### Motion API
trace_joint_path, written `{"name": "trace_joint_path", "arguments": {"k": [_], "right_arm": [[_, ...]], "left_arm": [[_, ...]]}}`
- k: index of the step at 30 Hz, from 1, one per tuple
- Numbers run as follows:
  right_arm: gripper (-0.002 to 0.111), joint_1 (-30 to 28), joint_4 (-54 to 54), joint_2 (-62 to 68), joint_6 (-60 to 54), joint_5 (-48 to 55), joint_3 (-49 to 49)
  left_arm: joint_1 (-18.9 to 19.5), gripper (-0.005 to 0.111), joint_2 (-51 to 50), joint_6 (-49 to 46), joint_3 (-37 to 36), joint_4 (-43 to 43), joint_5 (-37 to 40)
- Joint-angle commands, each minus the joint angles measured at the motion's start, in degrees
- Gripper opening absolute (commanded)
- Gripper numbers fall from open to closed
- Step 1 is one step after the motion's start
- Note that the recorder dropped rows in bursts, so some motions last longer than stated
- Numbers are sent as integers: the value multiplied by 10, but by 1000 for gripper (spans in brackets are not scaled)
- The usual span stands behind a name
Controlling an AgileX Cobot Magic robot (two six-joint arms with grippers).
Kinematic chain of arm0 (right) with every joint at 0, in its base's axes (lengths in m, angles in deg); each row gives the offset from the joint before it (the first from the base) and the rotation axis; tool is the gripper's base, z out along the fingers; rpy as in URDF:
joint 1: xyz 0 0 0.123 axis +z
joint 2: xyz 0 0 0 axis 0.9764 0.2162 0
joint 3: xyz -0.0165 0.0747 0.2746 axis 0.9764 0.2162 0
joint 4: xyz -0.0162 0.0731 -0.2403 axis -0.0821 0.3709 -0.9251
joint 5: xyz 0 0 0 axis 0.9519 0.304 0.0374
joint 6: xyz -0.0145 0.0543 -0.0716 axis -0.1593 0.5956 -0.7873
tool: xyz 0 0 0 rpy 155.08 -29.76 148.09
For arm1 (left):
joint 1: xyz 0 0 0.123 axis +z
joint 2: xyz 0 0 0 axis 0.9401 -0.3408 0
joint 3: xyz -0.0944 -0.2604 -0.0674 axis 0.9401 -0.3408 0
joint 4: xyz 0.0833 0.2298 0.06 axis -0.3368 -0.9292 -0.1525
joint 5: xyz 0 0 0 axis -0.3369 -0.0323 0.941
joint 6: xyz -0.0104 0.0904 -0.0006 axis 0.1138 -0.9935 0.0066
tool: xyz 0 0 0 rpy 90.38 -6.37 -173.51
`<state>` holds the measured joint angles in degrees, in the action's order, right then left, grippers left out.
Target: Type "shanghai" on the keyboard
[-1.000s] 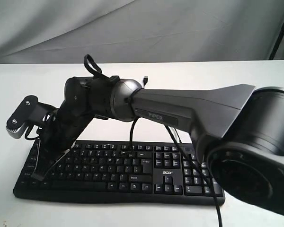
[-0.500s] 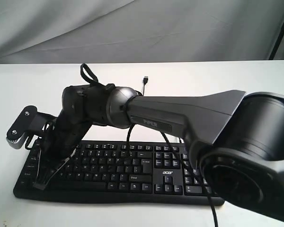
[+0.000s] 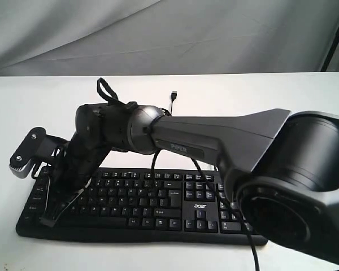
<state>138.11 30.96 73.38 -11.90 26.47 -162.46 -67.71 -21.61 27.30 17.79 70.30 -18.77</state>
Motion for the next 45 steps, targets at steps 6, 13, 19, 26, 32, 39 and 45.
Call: {"name": "trace_joint_path", "arguments": {"k": [6,13,19,26,32,39,45], "right_arm": [[0,2,-35,-30,2,7,-3],[0,-7,-83,-83,55,29,43],[0,-28,-53,-165,65,-100,233],[0,-30,-21,-164,35,-121,251],[0,-30,-13,-150,32,-122,251],[0,-30,-12,-150,32,-122,251],[0,-30,-14,-150,31,-121,251]], "left_arm": [[-4,0,1,2,-1,0,-3],[-4,0,1,2,-1,0,-3],[-4,0,1,2,-1,0,-3],[-4,0,1,2,-1,0,-3],[-4,0,1,2,-1,0,-3],[-4,0,1,2,-1,0,-3],[-4,0,1,2,-1,0,-3]]}}
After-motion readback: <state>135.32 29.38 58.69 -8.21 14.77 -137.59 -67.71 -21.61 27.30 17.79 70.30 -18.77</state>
